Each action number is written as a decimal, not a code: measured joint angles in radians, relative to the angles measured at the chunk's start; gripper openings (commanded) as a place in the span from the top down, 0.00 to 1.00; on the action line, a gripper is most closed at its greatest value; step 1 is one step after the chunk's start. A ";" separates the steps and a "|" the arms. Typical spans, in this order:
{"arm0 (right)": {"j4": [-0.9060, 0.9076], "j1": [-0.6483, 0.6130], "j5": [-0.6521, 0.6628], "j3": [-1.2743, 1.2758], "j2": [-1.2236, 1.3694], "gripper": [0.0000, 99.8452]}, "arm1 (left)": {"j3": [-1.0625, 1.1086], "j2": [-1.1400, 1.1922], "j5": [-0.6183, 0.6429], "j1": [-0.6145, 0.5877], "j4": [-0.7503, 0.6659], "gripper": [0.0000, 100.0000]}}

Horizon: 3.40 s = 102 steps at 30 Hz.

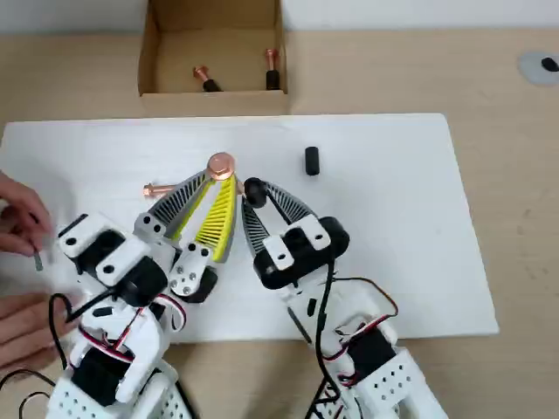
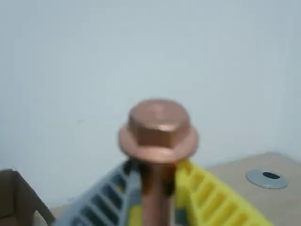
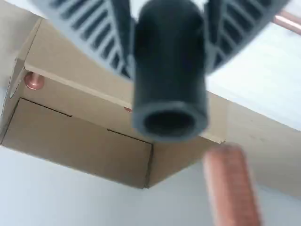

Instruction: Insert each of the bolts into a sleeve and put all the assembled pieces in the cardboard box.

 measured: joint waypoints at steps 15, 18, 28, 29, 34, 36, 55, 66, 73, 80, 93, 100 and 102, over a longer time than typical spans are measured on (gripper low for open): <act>0.000 0.000 -0.009 0.000 0.000 0.99 | -0.098 0.063 0.083 0.026 0.026 0.99; 0.000 0.000 -0.009 0.000 0.000 0.99 | -0.121 0.101 0.089 0.026 0.026 0.99; 0.000 0.000 -0.009 0.000 -0.002 0.99 | -0.123 0.135 0.095 0.026 0.026 0.99; 0.000 0.000 -0.009 0.000 -0.002 0.99 | -0.123 0.135 0.095 0.026 0.026 0.99; 0.000 0.000 -0.009 0.000 -0.006 0.99 | -0.110 0.133 0.095 0.026 0.026 0.99; 0.000 0.000 -0.009 0.000 -0.008 0.99 | -0.106 0.137 0.095 0.028 0.026 0.99; 0.000 0.000 -0.009 0.000 -0.008 0.99 | -0.057 0.132 0.097 0.029 0.002 0.99; 0.002 0.000 -0.009 0.000 -0.008 0.99 | 0.040 0.133 0.087 0.028 -0.184 0.99; 0.002 0.000 -0.009 0.000 -0.008 0.99 | 0.040 0.133 0.051 0.028 -0.186 0.99; 0.002 0.000 -0.009 0.000 -0.008 0.99 | 0.012 0.135 0.051 0.028 -0.186 0.99; 0.034 0.000 -0.009 0.000 -0.008 0.99 | 0.000 0.135 0.051 0.028 -0.186 0.99; 0.034 0.000 -0.009 0.000 -0.008 0.99 | 0.025 0.137 0.051 0.028 -0.186 0.99; 0.034 0.000 -0.009 0.000 -0.008 0.99 | 0.034 0.135 0.051 0.028 -0.186 0.99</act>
